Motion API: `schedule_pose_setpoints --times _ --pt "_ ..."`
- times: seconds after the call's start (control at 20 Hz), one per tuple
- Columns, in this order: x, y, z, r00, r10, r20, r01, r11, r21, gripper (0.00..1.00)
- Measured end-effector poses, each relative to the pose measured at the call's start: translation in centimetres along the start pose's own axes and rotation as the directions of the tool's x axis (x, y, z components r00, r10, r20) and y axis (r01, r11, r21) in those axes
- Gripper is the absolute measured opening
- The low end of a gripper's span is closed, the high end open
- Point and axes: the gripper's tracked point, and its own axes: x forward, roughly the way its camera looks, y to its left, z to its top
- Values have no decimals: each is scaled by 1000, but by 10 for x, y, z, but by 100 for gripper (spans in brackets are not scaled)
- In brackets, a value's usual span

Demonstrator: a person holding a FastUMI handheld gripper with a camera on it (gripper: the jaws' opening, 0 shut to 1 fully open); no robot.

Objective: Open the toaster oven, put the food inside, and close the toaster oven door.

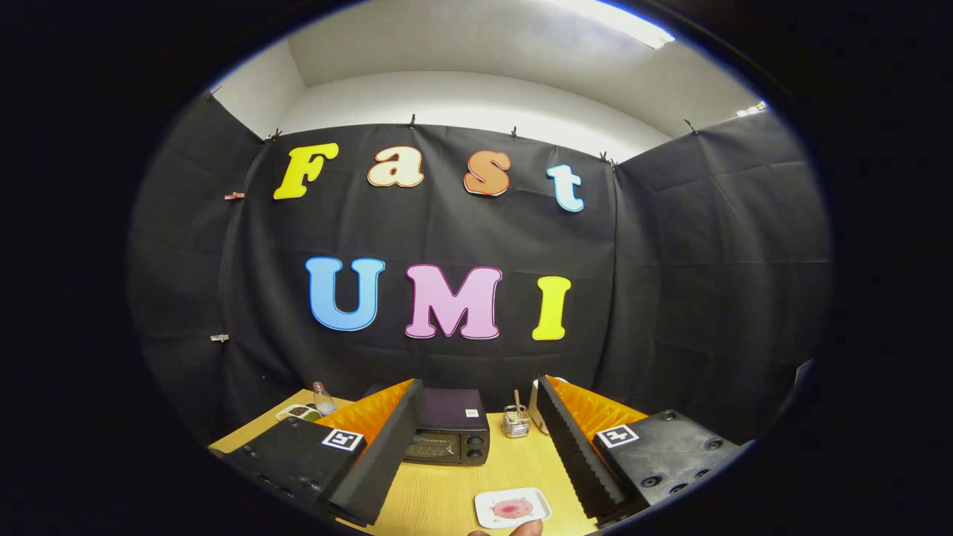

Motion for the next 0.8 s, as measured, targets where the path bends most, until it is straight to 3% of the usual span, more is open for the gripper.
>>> schedule_pose_setpoints --times 0.35,0.8 --pt "39 39 -37 997 46 -54 -46 999 6 97" --pt "146 128 -175 955 136 -262 -120 990 75 98"
